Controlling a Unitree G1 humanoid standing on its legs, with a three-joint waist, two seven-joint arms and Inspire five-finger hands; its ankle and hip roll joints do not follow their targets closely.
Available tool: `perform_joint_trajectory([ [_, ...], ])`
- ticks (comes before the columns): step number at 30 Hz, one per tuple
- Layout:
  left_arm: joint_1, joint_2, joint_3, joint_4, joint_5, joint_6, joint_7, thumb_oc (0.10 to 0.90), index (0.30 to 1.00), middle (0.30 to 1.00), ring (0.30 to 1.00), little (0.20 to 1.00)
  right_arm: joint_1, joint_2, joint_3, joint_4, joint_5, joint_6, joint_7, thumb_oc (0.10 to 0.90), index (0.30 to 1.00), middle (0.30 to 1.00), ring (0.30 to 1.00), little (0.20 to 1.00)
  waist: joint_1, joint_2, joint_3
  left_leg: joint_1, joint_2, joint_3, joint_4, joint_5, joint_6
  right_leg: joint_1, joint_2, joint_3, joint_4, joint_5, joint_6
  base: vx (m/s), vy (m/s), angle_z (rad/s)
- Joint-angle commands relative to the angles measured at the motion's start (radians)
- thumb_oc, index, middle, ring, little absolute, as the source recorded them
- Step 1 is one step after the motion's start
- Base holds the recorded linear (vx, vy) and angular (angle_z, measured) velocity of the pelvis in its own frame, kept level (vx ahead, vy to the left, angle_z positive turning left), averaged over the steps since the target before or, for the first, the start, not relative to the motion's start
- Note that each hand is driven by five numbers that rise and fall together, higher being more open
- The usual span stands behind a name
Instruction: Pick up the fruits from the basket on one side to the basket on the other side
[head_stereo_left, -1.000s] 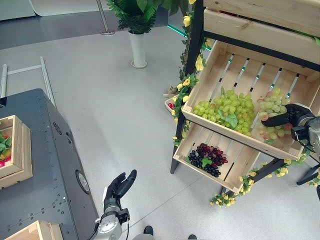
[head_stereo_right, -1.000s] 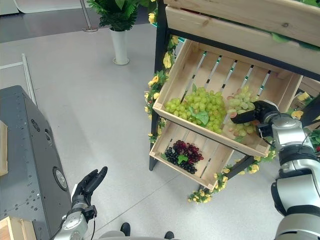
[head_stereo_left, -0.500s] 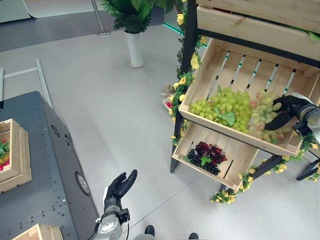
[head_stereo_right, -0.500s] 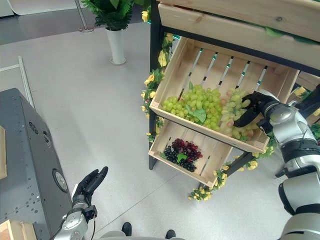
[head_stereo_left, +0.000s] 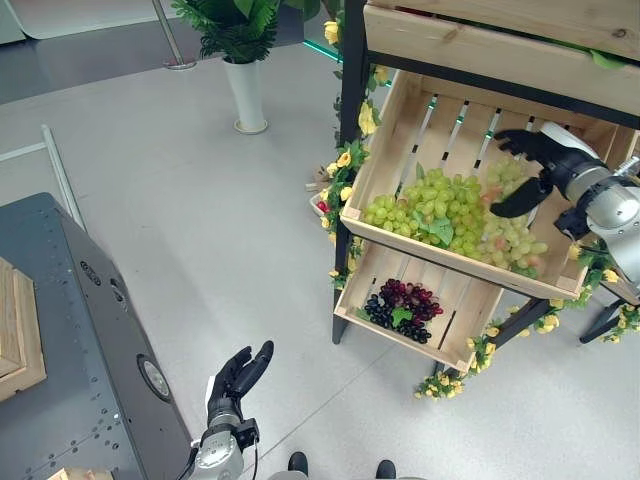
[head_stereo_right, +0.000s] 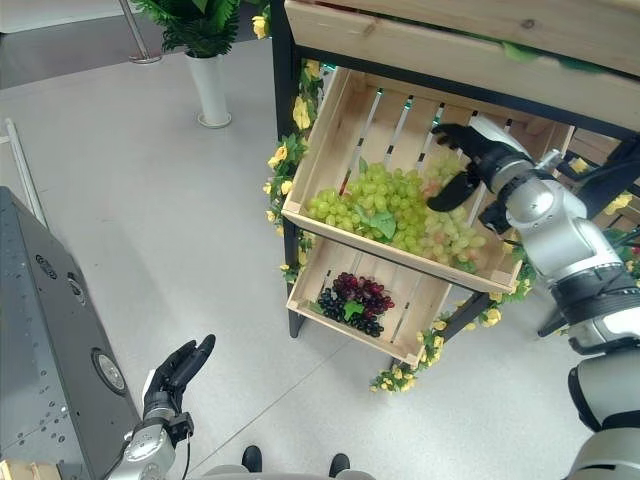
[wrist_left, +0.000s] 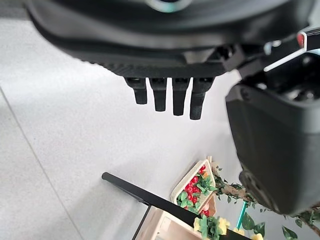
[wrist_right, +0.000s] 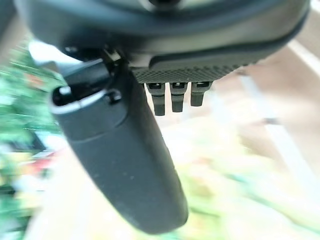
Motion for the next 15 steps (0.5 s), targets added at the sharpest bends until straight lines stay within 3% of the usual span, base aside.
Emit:
perform_joint_trajectory([
  [1,-0.079,0.046,-0.008,-0.054,0.046,-0.07,0.016,0.8,0.9,0.9,0.9,0.9,-0.035,-0.05,-0.095,-0.086,-0.118,-0.065,-0.137,0.8,0.9,0.9,0.9,0.9,0.018,-0.039,-0.06,0.047,-0.039,-0.026,0.003,-0.164,0.013,0.029,0.004,0.026,0.009,-0.05,-0.016,0.0,0.007,-0.07],
  [8,-0.095,0.032,0.008,-0.049,0.042,-0.065,0.031,0.8,0.9,0.9,0.9,0.9,0.107,-0.036,-0.186,-0.333,-0.221,-0.006,-0.127,0.8,0.9,0.9,0.9,0.9,-0.011,-0.026,-0.059,0.049,-0.037,-0.007,0.003,-0.171,0.014,0.02,0.007,0.05,0.009,-0.05,-0.012,0.0,0.009,-0.07],
  [15,-0.106,0.014,0.011,-0.046,0.039,-0.053,0.039,0.8,0.9,0.9,0.9,0.9,0.25,0.048,-0.259,-0.476,-0.109,-0.076,-0.065,0.8,0.9,0.9,0.9,0.9,-0.03,-0.02,-0.057,0.052,-0.036,0.006,0.003,-0.176,0.013,0.017,0.008,0.063,0.009,-0.051,-0.011,0.0,0.002,-0.08],
])
